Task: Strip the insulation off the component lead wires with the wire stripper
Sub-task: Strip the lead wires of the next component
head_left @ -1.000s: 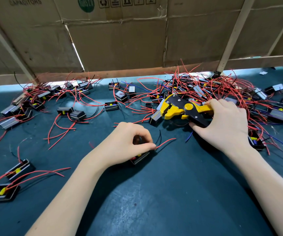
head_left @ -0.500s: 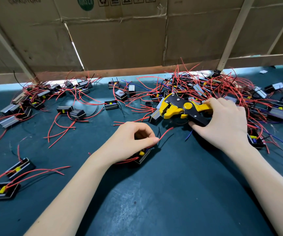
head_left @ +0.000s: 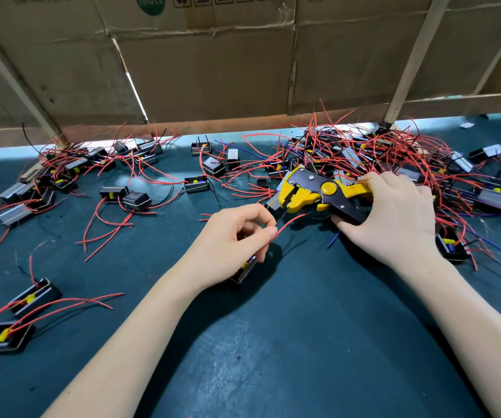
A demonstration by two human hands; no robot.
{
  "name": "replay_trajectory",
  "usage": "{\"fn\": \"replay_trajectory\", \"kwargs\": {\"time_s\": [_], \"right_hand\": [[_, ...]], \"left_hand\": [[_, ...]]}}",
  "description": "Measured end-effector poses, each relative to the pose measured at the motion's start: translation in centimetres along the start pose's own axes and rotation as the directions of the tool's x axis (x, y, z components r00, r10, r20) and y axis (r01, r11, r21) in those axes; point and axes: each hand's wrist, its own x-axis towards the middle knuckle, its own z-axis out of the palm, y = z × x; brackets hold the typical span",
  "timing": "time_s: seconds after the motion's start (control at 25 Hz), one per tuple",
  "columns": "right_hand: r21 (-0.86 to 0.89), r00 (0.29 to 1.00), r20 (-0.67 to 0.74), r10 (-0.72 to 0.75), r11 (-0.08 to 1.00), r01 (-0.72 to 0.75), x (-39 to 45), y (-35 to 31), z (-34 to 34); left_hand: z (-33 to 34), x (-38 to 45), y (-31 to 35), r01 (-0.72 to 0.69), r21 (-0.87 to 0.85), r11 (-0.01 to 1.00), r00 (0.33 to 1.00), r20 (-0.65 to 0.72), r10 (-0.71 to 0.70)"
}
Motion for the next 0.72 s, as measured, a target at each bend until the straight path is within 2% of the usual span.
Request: {"fn": "replay_trajectory", "kwargs": {"time_s": [0.28,0.48,0.72], "right_hand": [[0.118,0.999,-0.032,-0.019,0.993,0.022,-0.03,-0.09,-0.38],[0.138,0.999,-0.027,-0.025,0.99,0.029,0.0,0.0,-0.37],[0.172,0.998,-0.04,-0.044,0.984,0.05,0.1,-0.04,-0.52]], "left_hand": [[0.03,0.15,-0.15,0.046,0.004,0.999,0.995,-0.087,-0.046],[0.0,0.19,-0.43,0.071,-0.004,0.997,0.989,-0.129,-0.071],[0.06,0.22,-0.35,0.074,0.013,0.997,0.993,-0.096,-0.072]]}}
